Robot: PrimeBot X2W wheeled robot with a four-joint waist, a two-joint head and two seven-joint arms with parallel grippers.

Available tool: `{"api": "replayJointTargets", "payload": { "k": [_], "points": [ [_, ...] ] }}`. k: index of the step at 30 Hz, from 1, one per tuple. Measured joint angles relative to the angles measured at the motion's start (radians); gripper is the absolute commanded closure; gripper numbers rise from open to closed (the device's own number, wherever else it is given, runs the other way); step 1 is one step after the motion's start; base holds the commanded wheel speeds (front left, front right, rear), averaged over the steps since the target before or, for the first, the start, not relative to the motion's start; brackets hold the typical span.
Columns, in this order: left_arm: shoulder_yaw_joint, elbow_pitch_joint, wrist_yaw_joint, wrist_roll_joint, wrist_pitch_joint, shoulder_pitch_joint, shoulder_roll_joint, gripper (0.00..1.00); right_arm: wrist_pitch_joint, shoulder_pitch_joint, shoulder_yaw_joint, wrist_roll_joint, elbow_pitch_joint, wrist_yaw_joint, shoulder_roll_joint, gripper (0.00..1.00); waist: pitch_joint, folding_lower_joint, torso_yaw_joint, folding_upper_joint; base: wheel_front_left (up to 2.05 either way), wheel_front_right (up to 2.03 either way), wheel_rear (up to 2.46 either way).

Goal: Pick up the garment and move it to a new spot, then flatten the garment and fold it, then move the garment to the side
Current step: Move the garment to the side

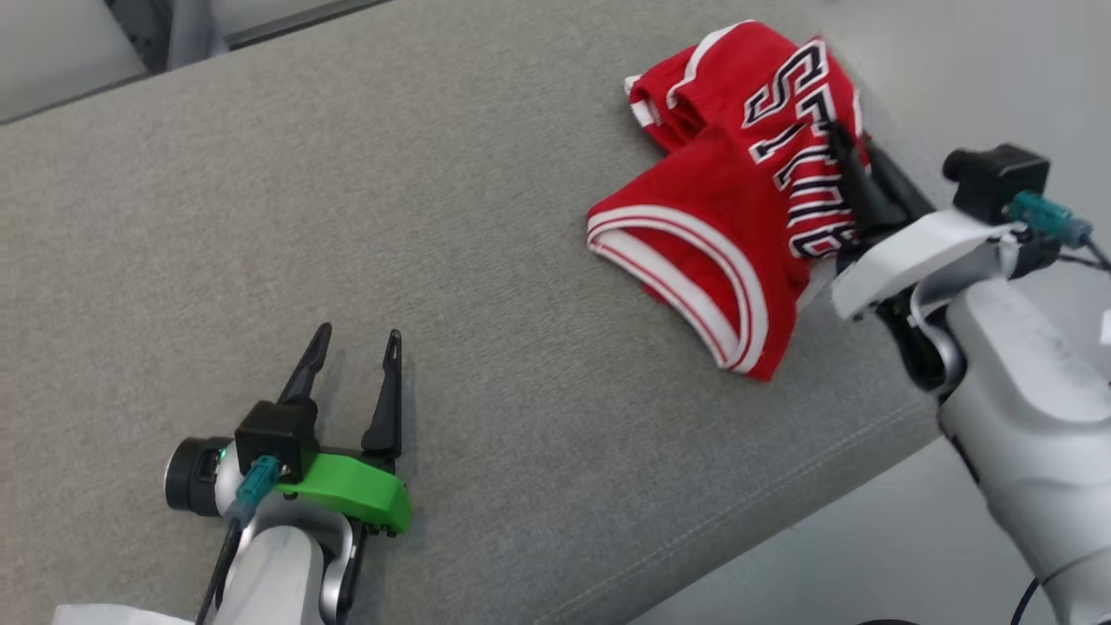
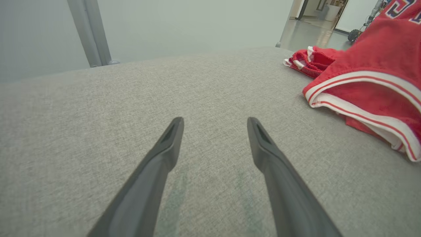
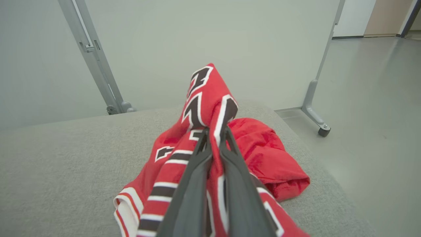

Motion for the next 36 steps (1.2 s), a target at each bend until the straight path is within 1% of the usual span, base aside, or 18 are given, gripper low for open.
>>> {"api": "replayJointTargets", "payload": {
  "k": [6, 11, 14, 15, 16, 17, 22, 24, 26, 30, 32, 35, 36],
  "points": [
    [0.016, -0.009, -0.009, 0.031, 0.000, -0.020, 0.004, 0.00, 0.000, -0.114, -0.103, -0.041, 0.140, 0.000, -0.062, 1.00, 0.064, 0.0000, 0.074, 0.0000, 0.00, 0.00, 0.00],
    [0.016, -0.019, -0.017, 0.048, 0.000, -0.035, 0.004, 0.00, 0.000, -0.140, -0.213, -0.114, 0.300, 0.000, -0.124, 1.00, 0.102, 0.0001, 0.133, 0.0000, 0.00, 0.00, 0.00],
    [0.016, -0.024, -0.017, 0.049, 0.000, -0.045, 0.004, 0.00, 0.000, -0.147, -0.307, -0.163, 0.371, 0.000, -0.142, 1.00, 0.119, 0.0001, 0.165, 0.0000, 0.00, 0.00, 0.00],
    [0.016, -0.026, -0.017, 0.050, 0.000, -0.047, 0.003, 0.00, 0.000, -0.151, -0.335, -0.181, 0.394, 0.000, -0.143, 0.98, 0.123, 0.0001, 0.174, 0.0000, 0.00, 0.00, 0.00],
    [0.017, -0.026, -0.017, 0.051, 0.000, -0.047, 0.003, 0.00, 0.000, -0.151, -0.356, -0.198, 0.414, 0.000, -0.141, 0.14, 0.126, 0.0000, 0.182, 0.0000, 0.00, 0.00, 0.00],
    [0.018, -0.026, -0.018, 0.053, 0.000, -0.047, 0.003, 0.00, 0.000, -0.150, -0.374, -0.218, 0.426, 0.000, -0.135, 0.00, 0.129, 0.0001, 0.190, 0.0000, 0.00, 0.00, 0.00],
    [0.023, -0.017, -0.018, 0.055, 0.000, -0.044, 0.002, 0.00, 0.000, -0.142, -0.452, -0.301, 0.479, 0.000, -0.126, 0.00, 0.124, 0.0001, 0.207, 0.0000, 0.00, 0.00, 0.00],
    [0.027, -0.013, -0.018, 0.055, 0.000, -0.041, 0.002, 0.00, 0.000, -0.126, -0.494, -0.339, 0.473, 0.000, -0.126, 0.00, 0.112, 0.0001, 0.210, 0.0000, 0.00, 0.00, 0.00],
    [0.032, -0.014, -0.017, 0.052, 0.000, -0.033, 0.001, 0.00, 0.000, -0.103, -0.527, -0.377, 0.422, 0.000, -0.110, 0.00, 0.095, 0.0001, 0.213, 0.0000, 0.00, 0.00, 0.00],
    [0.051, -0.012, 0.000, 0.046, 0.000, -0.009, 0.000, 0.00, 0.000, -0.016, -0.549, -0.414, 0.283, 0.000, -0.019, 0.00, 0.054, 0.0001, 0.221, -0.0001, 0.00, 0.00, 0.00],
    [0.068, -0.006, 0.009, 0.036, 0.000, 0.013, 0.000, 0.00, 0.000, 0.041, -0.529, -0.424, 0.210, 0.000, 0.022, 0.00, 0.028, 0.0001, 0.225, -0.0001, 0.00, 0.00, 0.00],
    [0.099, 0.000, 0.021, 0.019, 0.000, 0.048, -0.001, 0.00, 0.000, 0.119, -0.463, -0.428, 0.113, 0.000, 0.085, 0.00, -0.013, 0.0001, 0.232, -0.0001, 0.00, 0.00, 0.00],
    [0.108, 0.001, 0.026, 0.016, 0.000, 0.058, 0.000, 0.00, 0.000, 0.140, -0.436, -0.424, 0.087, 0.000, 0.096, 0.00, -0.026, 0.0001, 0.234, -0.0001, 0.00, 0.00, 0.00]
  ]
}}
